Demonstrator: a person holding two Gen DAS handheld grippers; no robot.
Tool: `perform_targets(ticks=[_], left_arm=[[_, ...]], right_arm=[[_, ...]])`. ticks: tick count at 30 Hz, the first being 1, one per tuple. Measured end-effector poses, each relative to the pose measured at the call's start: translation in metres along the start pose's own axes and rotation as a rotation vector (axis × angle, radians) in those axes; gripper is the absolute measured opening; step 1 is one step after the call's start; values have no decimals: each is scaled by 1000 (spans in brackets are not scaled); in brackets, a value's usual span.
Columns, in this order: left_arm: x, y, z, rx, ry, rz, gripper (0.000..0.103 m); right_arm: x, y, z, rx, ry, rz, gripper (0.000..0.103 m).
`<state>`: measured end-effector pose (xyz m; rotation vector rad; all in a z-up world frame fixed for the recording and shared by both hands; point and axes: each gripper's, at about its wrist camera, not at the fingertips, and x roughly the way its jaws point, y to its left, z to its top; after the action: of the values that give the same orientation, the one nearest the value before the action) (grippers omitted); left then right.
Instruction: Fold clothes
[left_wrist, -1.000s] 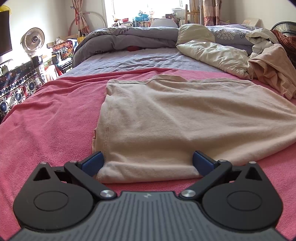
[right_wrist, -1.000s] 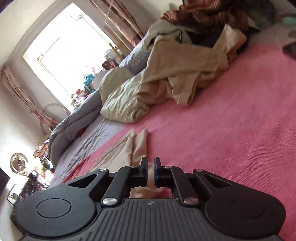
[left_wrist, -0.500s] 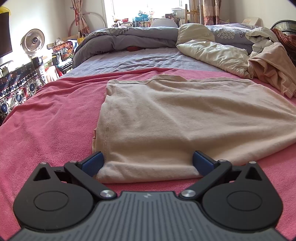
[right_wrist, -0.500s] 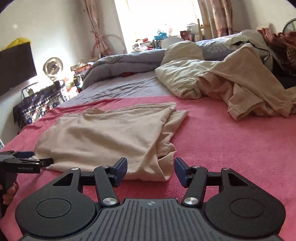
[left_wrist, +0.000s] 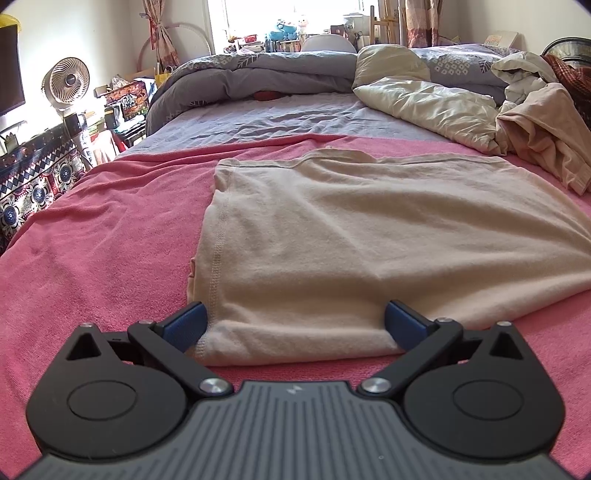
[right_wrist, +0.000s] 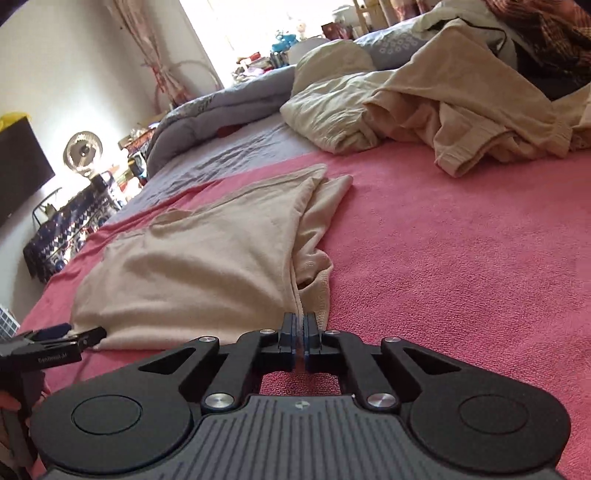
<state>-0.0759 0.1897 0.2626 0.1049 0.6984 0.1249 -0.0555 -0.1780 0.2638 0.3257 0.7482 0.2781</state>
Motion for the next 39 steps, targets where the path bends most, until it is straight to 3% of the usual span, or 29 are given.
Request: perform_targets(ticks=[3, 6, 7, 8, 10, 11, 16, 18, 23, 25, 27, 30, 31, 32, 34, 36, 39], left_arm=[[-12, 13, -8, 37, -22, 79, 103], [-19, 36, -17, -6, -18, 139, 103], [-20, 44, -20, -35, -12, 153, 103], [-22, 51, -22, -68, -3, 169, 103], [-21, 61, -26, -123, 11, 165, 103], [-20, 64, -27, -142, 12, 159, 103], [-20, 64, -31, -144, 0, 159, 103], [-21, 67, -32, -156, -4, 151, 103], [-27, 79, -39, -237, -36, 113, 103], [-30, 89, -43, -294, -53, 84, 103], [-33, 97, -46, -341, -67, 60, 103], [-36, 95, -48, -335, -69, 80, 103], [-36, 94, -48, -329, -65, 97, 103], [-36, 93, -48, -325, -58, 109, 103], [-34, 91, -46, -314, -35, 129, 103], [-31, 86, -43, -284, -8, 160, 103], [-33, 80, -43, -257, 1, 200, 103]], right_arm=[[-13, -18, -4, 62, -13, -77, 3], [-26, -42, -15, 241, -45, -8, 11], [-30, -48, -20, 307, -63, 26, 27], [-32, -50, -24, 355, -83, 67, 54], [-29, -38, -28, 364, -115, 92, 72], [-25, -27, -28, 339, -119, 68, 73], [8, 29, -30, 176, -157, -114, 74], [14, 38, -28, 171, -164, -155, 74], [6, 19, -35, 357, -205, -70, 67], [6, 18, -38, 375, -221, -70, 66], [7, 21, -38, 374, -224, -87, 61], [18, 33, -33, 349, -179, -103, 37], [22, 37, -32, 329, -166, -117, 24], [23, 39, -32, 319, -159, -125, 19], [23, 40, -31, 323, -152, -128, 12], [19, 41, -26, 339, -151, -134, 11], [13, 62, -15, 260, -168, -177, 10]])
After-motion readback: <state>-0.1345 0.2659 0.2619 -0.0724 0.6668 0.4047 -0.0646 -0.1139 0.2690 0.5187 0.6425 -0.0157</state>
